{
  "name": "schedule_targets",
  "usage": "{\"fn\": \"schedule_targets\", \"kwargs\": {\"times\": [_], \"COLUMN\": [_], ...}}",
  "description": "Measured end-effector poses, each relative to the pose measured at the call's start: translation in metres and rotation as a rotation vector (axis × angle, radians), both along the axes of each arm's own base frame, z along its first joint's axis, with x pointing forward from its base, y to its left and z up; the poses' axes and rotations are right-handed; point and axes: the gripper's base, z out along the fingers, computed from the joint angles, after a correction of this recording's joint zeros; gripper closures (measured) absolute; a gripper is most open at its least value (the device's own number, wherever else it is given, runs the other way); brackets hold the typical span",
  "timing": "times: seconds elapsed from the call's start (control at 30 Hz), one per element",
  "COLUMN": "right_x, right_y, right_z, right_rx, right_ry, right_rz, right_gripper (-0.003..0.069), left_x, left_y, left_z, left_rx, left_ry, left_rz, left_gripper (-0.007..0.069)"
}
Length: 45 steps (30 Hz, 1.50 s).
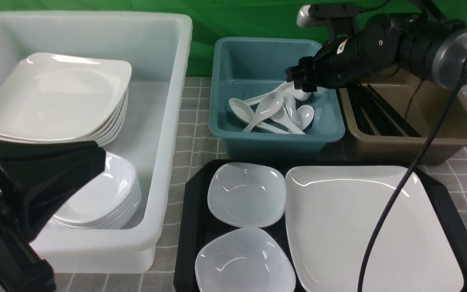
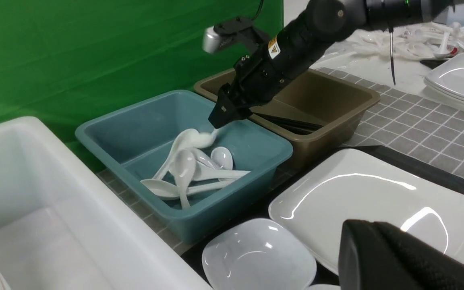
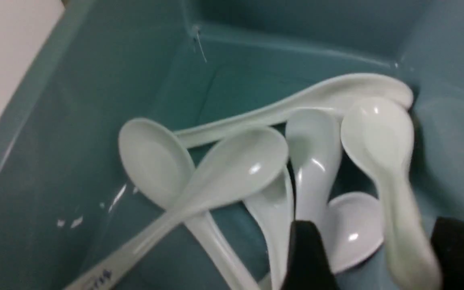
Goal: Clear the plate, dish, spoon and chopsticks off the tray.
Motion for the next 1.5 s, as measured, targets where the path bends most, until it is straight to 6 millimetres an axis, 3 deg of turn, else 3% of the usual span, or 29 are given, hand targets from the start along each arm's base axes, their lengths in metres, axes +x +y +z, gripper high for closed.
{"fn": "schedule_targets", "kwargs": {"times": [0.1,0.27,0.3,0.33,0.4,0.5,0.53,0.57,0.7,0.77,0.8,0.87,1.0,1.07,1.2,1.5], "right_x": [-0.016,-0.073,-0.076,-0.106,-0.127,-0.177,-0.181,-0.209,-0.259,-0.286,-0.288,-0.305,-0.310,-0.307,-0.295,-0.268], "right_y": [-0.005,-0.015,-0.015,-0.014,-0.014,-0.007,-0.004,0.000,0.009,0.017,0.017,0.026,0.037,0.042,0.051,0.048], "right_z": [0.026,0.095,0.096,0.112,0.116,0.104,0.102,0.084,0.047,0.020,0.018,-0.005,-0.024,-0.033,-0.053,-0.092], "right_rx": [-0.033,-0.101,-0.103,-0.122,-0.145,-0.257,-0.267,-0.361,-0.519,-0.603,-0.608,-0.611,-0.527,-0.500,-0.497,-0.588], "right_ry": [0.038,0.109,0.116,0.177,0.227,0.318,0.320,0.345,0.376,0.395,0.400,0.372,0.295,0.273,0.275,0.309], "right_rz": [0.029,0.112,0.114,0.143,0.157,0.183,0.192,0.202,0.247,0.324,0.329,0.411,0.466,0.481,0.484,0.480], "right_gripper": [0.0221,0.0397,0.0411,0.0459,0.0468,0.0469,0.0469,0.0469,0.0439,0.0364,0.0356,0.0258,0.0166,0.0155,0.0152,0.0152], "left_x": [0.000,0.000,0.000,0.000,0.000,-0.002,-0.002,-0.002,-0.003,-0.003,-0.003,-0.003,-0.003,-0.003,-0.003,-0.004], "left_y": [0.000,0.001,0.001,0.001,0.001,0.001,0.001,0.001,0.001,0.001,0.001,0.001,0.001,0.001,0.001,0.001], "left_z": [0.000,-0.001,-0.001,-0.002,-0.004,-0.007,-0.007,-0.009,-0.011,-0.011,-0.011,-0.012,-0.012,-0.012,-0.012,-0.012], "left_rx": [0.001,0.025,0.027,0.045,0.057,0.087,0.092,0.107,0.131,0.135,0.135,0.136,0.136,0.136,0.136,0.140], "left_ry": [0.000,-0.005,-0.005,-0.001,0.005,0.029,0.031,0.042,0.053,0.056,0.056,0.056,0.056,0.056,0.057,0.062], "left_rz": [0.000,0.001,0.001,-0.002,-0.006,-0.020,-0.021,-0.027,-0.034,-0.035,-0.035,-0.035,-0.035,-0.035,-0.036,-0.038], "left_gripper": [0.0619,0.0619,0.0619,0.0619,0.0619,0.0619,0.0619,0.0619,0.0619,0.0619,0.0619,0.0619,0.0619,0.0619,0.0619,0.0619]}}
